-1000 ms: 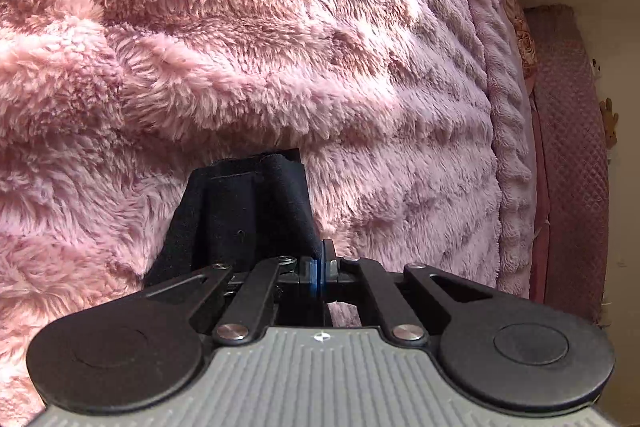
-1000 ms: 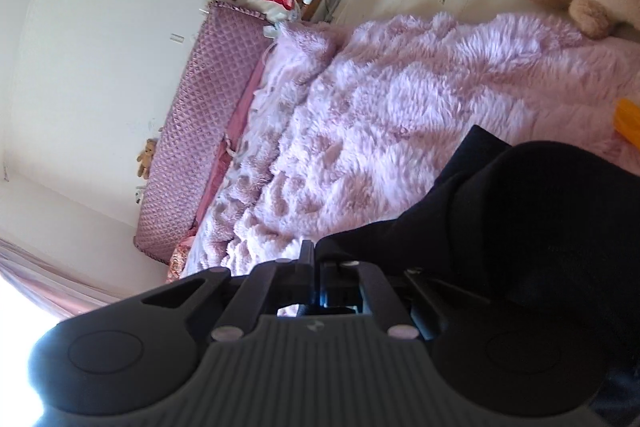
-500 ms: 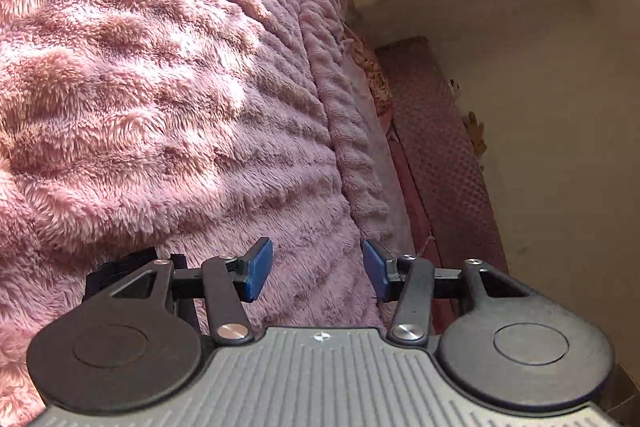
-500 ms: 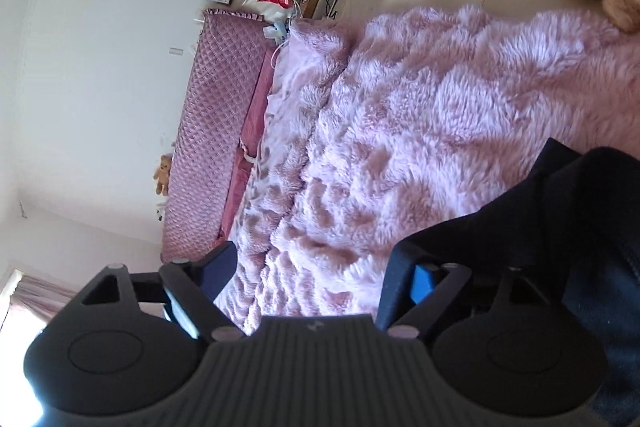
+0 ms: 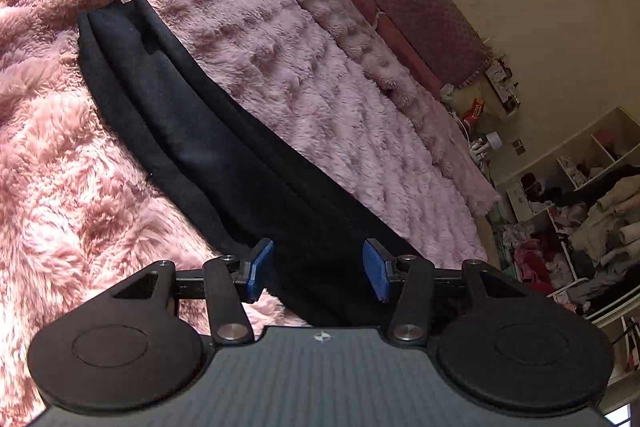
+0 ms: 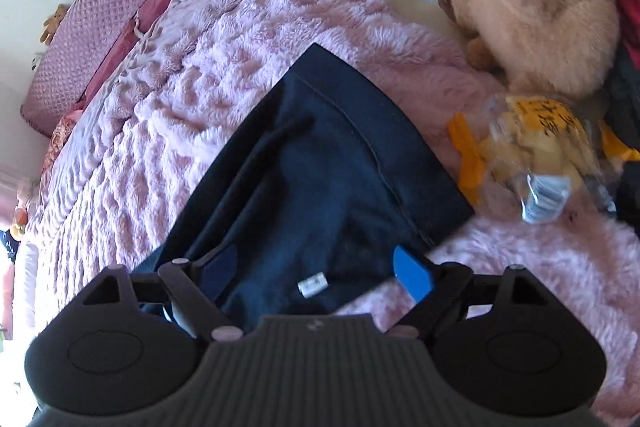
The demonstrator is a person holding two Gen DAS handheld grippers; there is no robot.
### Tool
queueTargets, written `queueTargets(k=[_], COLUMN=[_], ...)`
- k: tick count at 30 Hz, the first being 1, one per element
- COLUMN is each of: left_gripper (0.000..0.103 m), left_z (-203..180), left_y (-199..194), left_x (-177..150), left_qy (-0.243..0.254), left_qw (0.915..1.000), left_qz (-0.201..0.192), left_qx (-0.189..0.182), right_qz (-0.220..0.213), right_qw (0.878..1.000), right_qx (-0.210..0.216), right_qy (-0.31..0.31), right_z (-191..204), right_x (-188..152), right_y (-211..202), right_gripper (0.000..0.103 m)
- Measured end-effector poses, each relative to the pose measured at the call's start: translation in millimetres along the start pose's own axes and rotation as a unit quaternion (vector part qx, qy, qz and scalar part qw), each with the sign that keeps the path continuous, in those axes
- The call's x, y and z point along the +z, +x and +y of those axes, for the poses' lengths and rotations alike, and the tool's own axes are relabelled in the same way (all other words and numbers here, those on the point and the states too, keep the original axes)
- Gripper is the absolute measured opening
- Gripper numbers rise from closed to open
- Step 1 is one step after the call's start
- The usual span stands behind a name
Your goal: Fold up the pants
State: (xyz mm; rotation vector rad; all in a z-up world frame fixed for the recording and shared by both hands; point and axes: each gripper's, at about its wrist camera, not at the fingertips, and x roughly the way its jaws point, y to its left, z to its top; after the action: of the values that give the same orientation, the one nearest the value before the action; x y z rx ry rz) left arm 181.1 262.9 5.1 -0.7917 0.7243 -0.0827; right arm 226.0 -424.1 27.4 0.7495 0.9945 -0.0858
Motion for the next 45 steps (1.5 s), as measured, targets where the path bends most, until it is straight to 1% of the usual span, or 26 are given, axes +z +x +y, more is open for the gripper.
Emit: queueTargets(k=[2,3,4,5,6,7,8,9,10,12,15,17,20,22,25,26,29,30,31,33,34,36,37,40,43,45], left_gripper=[0.056,0.056,0.056,0.056,0.056,0.056,0.056,0.056,0.056,0.058,0.060,0.060,0.060,0.059,0.056,0.055,0.046,0.038,0.024,0.007,0.006,0.006,0.006,0.006,0.006,0.006], left_z=[-5.4,-4.0,1.0,8.3,17.7,25.2,31.3,37.6,42.3,51.5,74.0,93.1,116.4,132.5,151.7,155.7,159.5,158.6,158.7,156.9,154.3,146.8,145.1,144.9,136.7,131.4], left_y=[4.5,7.0,8.8,10.6,12.2,13.2,14.1,15.0,16.7,22.9,36.5,48.8,64.8,75.3,92.6,97.5,108.1,112.0,114.4,116.2,114.6,106.9,103.7,89.1,71.9,58.4], left_x=[-25.2,-34.8,-43.1,-49.3,-53.7,-56.2,-57.4,-56.7,-54.7,-48.9,-36.7,-24.5,-3.7,8.6,24.6,29.1,38.3,40.2,41.4,44.5,45.4,50.2,52.3,59.4,63.6,68.2], left_qy=[0.016,0.012,-0.002,-0.025,-0.052,-0.072,-0.087,-0.099,-0.103,-0.107,-0.150,-0.190,-0.236,-0.274,-0.326,-0.335,-0.341,-0.340,-0.339,-0.329,-0.324,-0.317,-0.319,-0.343,-0.355,-0.357], left_qw=[0.9998,0.9998,0.9998,0.9992,0.9969,0.9940,0.9917,0.9893,0.9880,0.9880,0.9831,0.9745,0.9598,0.9461,0.9256,0.9221,0.9213,0.9222,0.9234,0.9315,0.9342,0.9392,0.9394,0.9342,0.9326,0.9330], left_qz=[0.012,0.013,0.014,0.012,0.009,0.004,-0.001,-0.012,-0.020,-0.024,-0.034,-0.042,-0.062,-0.082,-0.102,-0.107,-0.115,-0.118,-0.119,-0.108,-0.107,-0.102,-0.096,-0.066,-0.039,-0.020], left_qx=[0.007,0.002,-0.011,-0.030,-0.058,-0.082,-0.095,-0.107,-0.113,-0.109,-0.100,-0.111,-0.138,-0.151,-0.162,-0.162,-0.148,-0.142,-0.134,-0.111,-0.105,-0.085,-0.079,-0.069,-0.051,-0.037], right_qz=[-0.008,-0.005,0.002,0.009,0.013,0.011,0.007,0.002,-0.004,-0.017,-0.036,-0.037,-0.033,-0.038,-0.051,-0.054,-0.065,-0.068,-0.073,-0.080,-0.082,-0.085,-0.086,-0.086,-0.074,-0.071], right_qw=[0.999,0.998,0.996,0.993,0.989,0.988,0.987,0.985,0.982,0.973,0.956,0.951,0.949,0.947,0.938,0.935,0.931,0.931,0.933,0.936,0.936,0.936,0.935,0.931,0.923,0.922], right_qx=[0.036,0.053,0.088,0.118,0.144,0.152,0.160,0.170,0.180,0.205,0.236,0.242,0.240,0.239,0.254,0.259,0.267,0.266,0.262,0.253,0.250,0.248,0.249,0.257,0.265,0.273], right_qy=[0.015,0.023,0.025,0.023,0.022,0.024,0.029,0.040,0.058,0.107,0.171,0.191,0.200,0.212,0.231,0.237,0.240,0.240,0.237,0.233,0.233,0.236,0.239,0.246,0.268,0.266], right_z=[-13.5,-18.3,-22.2,-24.4,-23.9,-25.0,-26.6,-29.8,-34.8,-47.1,-62.4,-66.2,-68.1,-70.6,-77.2,-78.1,-77.8,-77.2,-75.9,-72.1,-70.9,-69.1,-68.3,-68.3,-67.0,-62.7], right_x=[-32.1,-43.9,-59.3,-70.2,-82.3,-89.9,-96.3,-100.3,-102.0,-101.6,-95.4,-88.1,-83.3,-84.0,-84.5,-83.8,-83.7,-83.7,-83.7,-84.3,-84.4,-85.4,-86.1,-86.6,-89.9,-90.6], right_y=[-5.9,-4.6,-0.6,4.7,12.4,17.8,24.0,29.9,35.5,46.0,58.7,65.9,74.8,79.0,85.5,89.5,97.6,99.0,99.8,97.9,97.4,94.0,91.0,79.4,64.6,50.8], right_gripper=[0.074,0.054,0.039,0.036,0.036,0.037,0.038,0.046,0.055,0.056,0.054,0.053,0.051,0.043,0.040,0.040,0.039,0.034,0.029,0.020,0.015,0.013,0.012,0.008,0.007,0.005])
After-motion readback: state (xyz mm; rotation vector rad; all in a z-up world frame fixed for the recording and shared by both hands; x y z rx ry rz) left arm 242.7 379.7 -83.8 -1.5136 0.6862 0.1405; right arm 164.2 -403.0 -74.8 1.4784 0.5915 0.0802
